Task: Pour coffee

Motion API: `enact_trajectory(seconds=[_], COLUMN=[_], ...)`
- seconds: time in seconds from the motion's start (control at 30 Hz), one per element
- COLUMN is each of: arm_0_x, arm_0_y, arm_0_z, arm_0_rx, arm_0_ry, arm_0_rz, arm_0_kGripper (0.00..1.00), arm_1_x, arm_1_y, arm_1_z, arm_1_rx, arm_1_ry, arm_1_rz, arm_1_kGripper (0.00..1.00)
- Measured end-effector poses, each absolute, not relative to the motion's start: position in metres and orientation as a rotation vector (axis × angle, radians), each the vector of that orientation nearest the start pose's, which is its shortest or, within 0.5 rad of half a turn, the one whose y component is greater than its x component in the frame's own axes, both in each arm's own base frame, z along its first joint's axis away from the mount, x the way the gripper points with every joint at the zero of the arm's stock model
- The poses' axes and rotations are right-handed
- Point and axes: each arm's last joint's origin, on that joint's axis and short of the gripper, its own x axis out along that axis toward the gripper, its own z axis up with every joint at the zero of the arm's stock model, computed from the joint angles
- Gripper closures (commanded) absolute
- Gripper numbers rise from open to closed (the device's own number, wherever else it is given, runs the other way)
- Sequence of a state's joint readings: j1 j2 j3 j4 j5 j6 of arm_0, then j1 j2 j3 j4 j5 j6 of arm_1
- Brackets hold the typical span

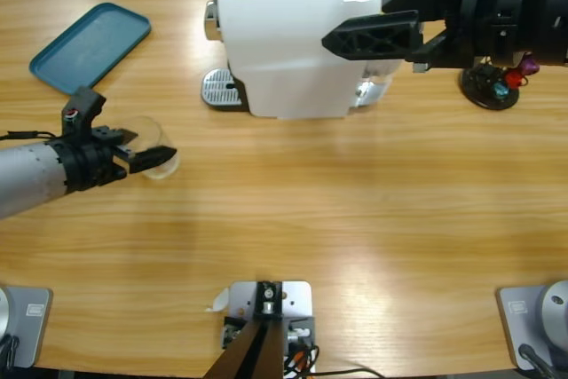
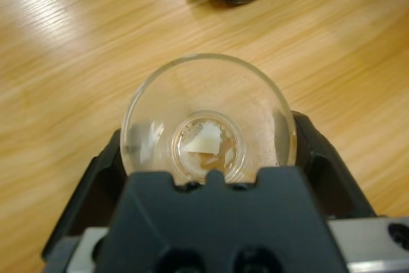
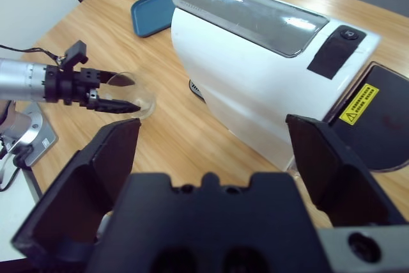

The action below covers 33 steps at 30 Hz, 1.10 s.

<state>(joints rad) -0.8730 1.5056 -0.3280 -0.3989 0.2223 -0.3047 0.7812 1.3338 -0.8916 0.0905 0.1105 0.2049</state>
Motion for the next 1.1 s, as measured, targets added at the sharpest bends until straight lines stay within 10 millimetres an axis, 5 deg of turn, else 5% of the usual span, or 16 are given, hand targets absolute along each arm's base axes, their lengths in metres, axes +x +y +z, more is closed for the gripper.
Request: enact_trajectory(seconds=[0.33, 0.53, 0.73, 1.1], arm_0_x=[0.17, 0.207, 0.24, 0.289], arm_0_y=[-0.13, -0.117, -0.126, -0.153], arm_0_z=[0.238, 0.253, 0.246, 0.23], arm_0_rx=[0.335, 0.39, 0.436, 0.407], arm_0_ry=[0.64, 0.602, 0.613, 0.619], arm_0_rz=[-0.764, -0.813, -0.868, -1.008], arm_0_kGripper=[0.653, 0.648, 0.647, 0.653], arm_1_x=[0.168, 0.154, 0.125, 0.115], arm_1_y=[0.175, 0.159, 0.129, 0.113], arm_1_z=[0.341, 0.366, 0.39, 0.391], arm_1_rx=[0.003, -0.065, -0.097, -0.101], arm_1_ry=[0.613, 0.574, 0.491, 0.511], arm_1_rz=[0.809, 0.813, 0.834, 0.807], arm_1_kGripper=[0.0, 0.0, 0.0, 0.004])
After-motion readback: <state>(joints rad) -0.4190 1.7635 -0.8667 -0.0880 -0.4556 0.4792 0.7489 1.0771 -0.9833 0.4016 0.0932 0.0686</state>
